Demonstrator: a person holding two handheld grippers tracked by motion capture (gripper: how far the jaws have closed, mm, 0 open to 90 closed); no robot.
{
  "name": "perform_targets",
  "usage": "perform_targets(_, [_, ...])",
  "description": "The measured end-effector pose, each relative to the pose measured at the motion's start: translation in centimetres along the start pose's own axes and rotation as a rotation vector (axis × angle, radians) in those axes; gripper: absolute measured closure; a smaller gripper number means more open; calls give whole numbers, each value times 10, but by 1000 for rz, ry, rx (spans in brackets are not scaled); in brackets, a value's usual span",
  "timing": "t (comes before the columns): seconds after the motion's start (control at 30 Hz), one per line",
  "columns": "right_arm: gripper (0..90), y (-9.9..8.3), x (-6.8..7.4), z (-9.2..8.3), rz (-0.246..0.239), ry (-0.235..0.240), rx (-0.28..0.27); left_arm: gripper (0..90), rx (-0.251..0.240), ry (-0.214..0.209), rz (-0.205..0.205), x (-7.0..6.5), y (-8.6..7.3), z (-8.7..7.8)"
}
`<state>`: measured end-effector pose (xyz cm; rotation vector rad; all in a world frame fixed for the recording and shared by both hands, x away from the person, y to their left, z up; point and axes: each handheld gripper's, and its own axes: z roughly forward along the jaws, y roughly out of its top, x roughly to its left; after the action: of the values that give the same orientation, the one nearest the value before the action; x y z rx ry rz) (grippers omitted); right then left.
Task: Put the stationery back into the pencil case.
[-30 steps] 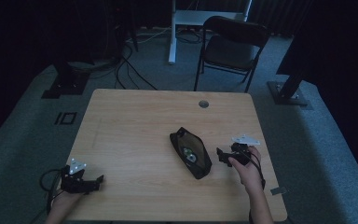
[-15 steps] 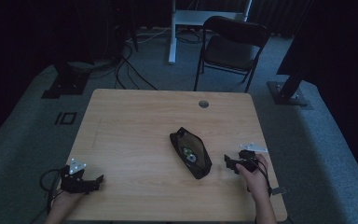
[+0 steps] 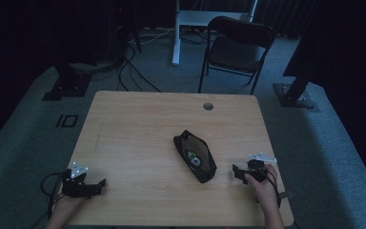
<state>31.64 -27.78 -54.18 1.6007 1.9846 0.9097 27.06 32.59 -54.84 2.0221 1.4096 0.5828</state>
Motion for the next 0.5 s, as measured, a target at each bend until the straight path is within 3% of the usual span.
perform_targets(0.4, [137,-17,-8,-6,31,-54,-5,8,0,0,0,0,0,0])
perform_targets(0.5, [136,-24,-7,-9,11,-87,-17,8,0,0,0,0,0,0])
